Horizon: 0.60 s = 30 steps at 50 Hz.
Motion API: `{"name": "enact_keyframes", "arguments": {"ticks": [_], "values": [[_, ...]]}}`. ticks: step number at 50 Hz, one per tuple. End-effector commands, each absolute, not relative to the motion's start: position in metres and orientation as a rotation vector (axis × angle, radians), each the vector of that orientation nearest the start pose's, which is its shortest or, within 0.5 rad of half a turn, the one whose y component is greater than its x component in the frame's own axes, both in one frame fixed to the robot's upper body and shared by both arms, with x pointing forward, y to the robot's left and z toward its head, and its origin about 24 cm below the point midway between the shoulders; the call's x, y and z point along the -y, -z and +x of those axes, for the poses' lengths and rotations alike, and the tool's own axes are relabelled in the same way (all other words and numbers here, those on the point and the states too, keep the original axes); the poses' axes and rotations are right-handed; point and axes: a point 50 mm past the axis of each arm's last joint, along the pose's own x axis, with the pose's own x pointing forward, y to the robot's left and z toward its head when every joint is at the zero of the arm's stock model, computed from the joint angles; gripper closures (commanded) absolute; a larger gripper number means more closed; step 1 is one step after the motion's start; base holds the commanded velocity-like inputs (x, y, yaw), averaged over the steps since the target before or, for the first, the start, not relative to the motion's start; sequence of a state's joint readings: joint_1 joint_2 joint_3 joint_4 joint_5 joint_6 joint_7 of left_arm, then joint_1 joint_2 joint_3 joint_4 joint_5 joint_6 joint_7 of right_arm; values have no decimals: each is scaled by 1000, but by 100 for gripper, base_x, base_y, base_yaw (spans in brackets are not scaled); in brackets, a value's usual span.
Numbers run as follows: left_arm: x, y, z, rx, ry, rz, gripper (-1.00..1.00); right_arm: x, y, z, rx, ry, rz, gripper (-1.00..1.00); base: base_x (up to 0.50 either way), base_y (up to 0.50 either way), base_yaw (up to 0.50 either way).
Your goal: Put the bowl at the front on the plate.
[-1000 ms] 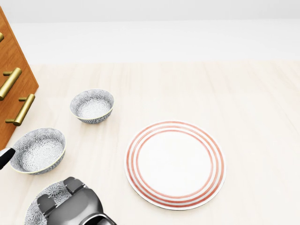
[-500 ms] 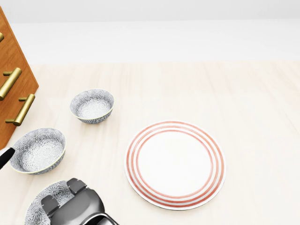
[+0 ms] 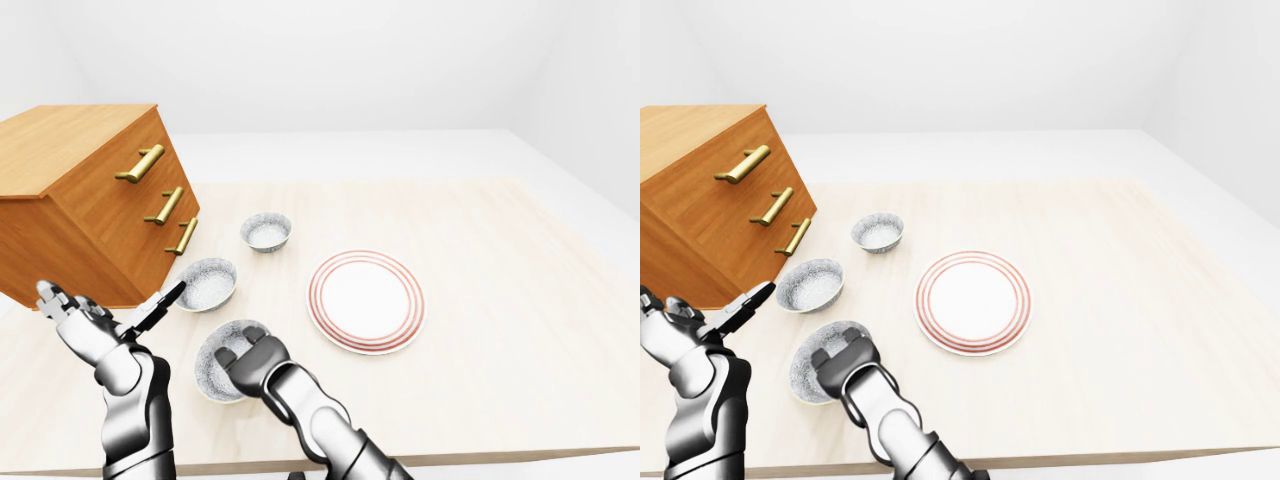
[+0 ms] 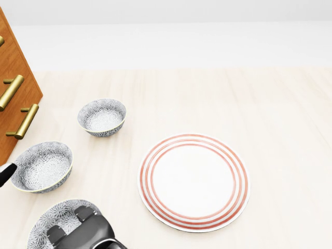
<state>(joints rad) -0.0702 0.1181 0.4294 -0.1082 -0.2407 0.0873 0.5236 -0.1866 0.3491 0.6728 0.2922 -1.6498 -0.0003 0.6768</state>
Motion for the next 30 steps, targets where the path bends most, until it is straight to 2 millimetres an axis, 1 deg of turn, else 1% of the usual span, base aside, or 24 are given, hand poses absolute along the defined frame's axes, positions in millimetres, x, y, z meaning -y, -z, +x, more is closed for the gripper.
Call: {"name": "enact_keyframes", "arguments": {"ticks": [1, 4, 12, 15, 24, 25, 26, 30], "values": [[-287, -82, 231, 118, -897, -170, -100, -86, -34, 211, 115, -1146, -1623, -100, 0, 0, 0], [-287, -85, 230, 130, -896, -173, -100, -85, -31, 211, 108, -1155, -1620, -100, 0, 0, 0], [-287, -82, 232, 115, -896, -171, -100, -86, -15, 207, 91, -1203, -1594, -100, 0, 0, 0], [-287, -84, 231, 123, -895, -171, -100, -86, -10, 206, 79, -1225, -1598, -100, 0, 0, 0], [-287, -86, 230, 136, -895, -175, -100, -85, -2, 208, 75, -1239, -1595, -100, 0, 0, 0], [-287, -86, 230, 134, -895, -175, -100, -85, -2, 208, 81, -1233, -1597, -26, 1, 0, 0], [-288, -86, 231, 134, -896, -177, -100, -86, -1, 207, 92, -1242, -1585, 100, 0, 0, 0], [-288, -88, 230, 146, -896, -179, -100, -86, -5, 209, 99, -1235, -1596, 100, 0, 0, 0]]}}
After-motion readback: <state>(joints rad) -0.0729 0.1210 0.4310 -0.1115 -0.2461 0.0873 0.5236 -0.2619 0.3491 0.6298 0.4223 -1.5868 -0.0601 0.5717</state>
